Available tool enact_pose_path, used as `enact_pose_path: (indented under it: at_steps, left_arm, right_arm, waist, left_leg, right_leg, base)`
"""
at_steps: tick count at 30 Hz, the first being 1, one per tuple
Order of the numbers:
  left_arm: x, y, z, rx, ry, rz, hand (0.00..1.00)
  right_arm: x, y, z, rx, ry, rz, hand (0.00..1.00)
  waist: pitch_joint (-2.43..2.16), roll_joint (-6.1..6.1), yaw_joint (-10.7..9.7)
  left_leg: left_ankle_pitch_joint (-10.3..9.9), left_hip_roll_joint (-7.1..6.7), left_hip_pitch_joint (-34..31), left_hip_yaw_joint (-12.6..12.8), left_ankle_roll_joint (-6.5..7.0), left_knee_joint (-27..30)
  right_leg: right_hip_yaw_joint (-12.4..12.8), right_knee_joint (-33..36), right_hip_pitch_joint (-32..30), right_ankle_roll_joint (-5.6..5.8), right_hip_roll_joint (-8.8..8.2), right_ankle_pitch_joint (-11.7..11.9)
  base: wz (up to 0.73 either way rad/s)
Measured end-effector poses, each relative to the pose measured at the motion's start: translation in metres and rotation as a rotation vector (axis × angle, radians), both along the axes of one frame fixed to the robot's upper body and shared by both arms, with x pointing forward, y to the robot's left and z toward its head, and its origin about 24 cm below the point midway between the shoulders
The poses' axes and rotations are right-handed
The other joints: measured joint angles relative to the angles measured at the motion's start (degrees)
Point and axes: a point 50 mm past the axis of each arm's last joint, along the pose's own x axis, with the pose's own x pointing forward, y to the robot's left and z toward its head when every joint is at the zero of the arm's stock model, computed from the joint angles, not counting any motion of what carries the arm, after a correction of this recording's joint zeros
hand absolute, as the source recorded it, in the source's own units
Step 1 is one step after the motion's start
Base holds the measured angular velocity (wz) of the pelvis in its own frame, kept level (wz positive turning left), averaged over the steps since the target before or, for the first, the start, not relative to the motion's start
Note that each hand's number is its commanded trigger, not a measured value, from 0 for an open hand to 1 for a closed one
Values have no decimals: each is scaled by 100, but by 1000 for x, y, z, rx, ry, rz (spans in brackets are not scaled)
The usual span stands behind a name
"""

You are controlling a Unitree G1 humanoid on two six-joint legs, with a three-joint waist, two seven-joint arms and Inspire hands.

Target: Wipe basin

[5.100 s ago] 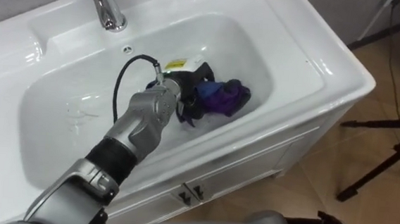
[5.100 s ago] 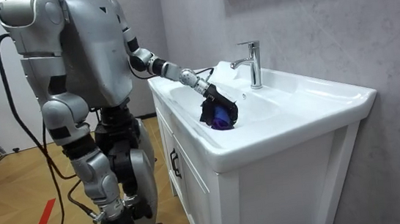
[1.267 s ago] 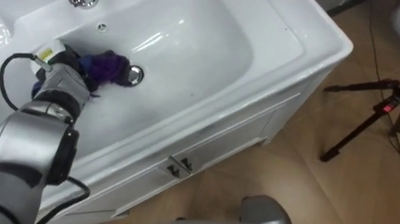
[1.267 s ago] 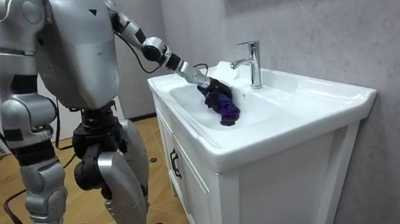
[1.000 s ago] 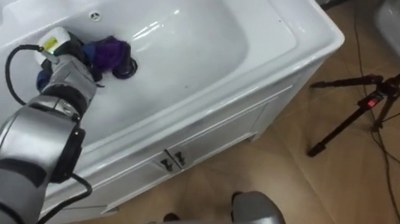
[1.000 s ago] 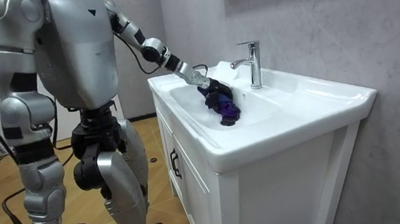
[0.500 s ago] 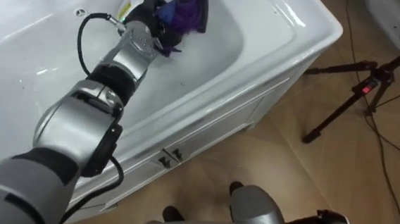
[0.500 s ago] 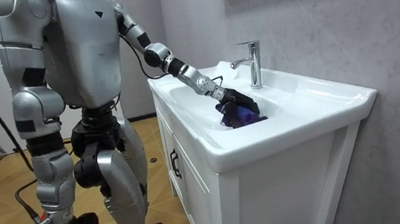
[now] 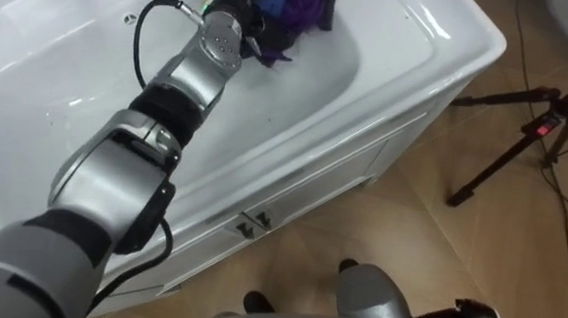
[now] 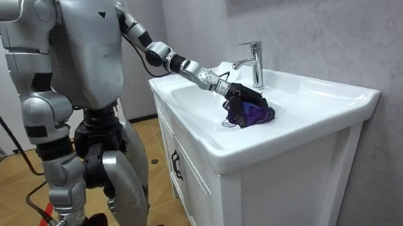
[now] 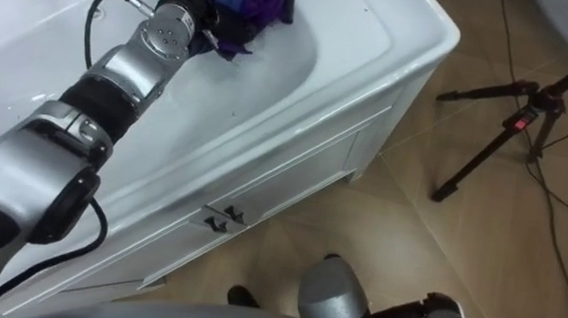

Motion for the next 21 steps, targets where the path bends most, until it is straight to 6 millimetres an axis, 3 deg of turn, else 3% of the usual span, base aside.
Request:
enact_pose_path:
  at_steps: [7, 11, 17, 21]
  left_arm:
    - [0, -2, 1, 7, -5, -13, 100]
    - [-1, -1, 0, 35, -2, -31, 100]
    - [-1, 10, -8, 41, 11, -28, 100]
    - [-2, 24, -18, 74, 46, -17, 100]
  right_arm:
    - [0, -2, 1, -10, -2, -7, 0]
    - [-3, -3, 0, -15, 3, -5, 0]
    - [-7, -6, 0, -20, 13, -17, 0]
    - [-7, -6, 0, -20, 14, -12, 0]
  waist:
    - [15, 42, 9]
    - [53, 32, 10]
    - [104, -45, 19]
    - [107, -64, 54]
  left_leg:
    - [1, -3, 21, 2, 2, -13]
    - [2, -25, 183, 10, 1, -106]
    - [2, -70, 380, 32, 1, -228]
    - [2, -69, 380, 67, 1, -221]
  right_leg:
    - [-24, -35, 48, 5, -7, -5]
    - [-20, -81, 182, 11, -14, -19]
    - [26, -178, 307, 25, -22, -27]
    - [43, -166, 285, 22, -22, -41]
  base:
    - [1]
    - [-1]
    - [-5]
    - [-4]
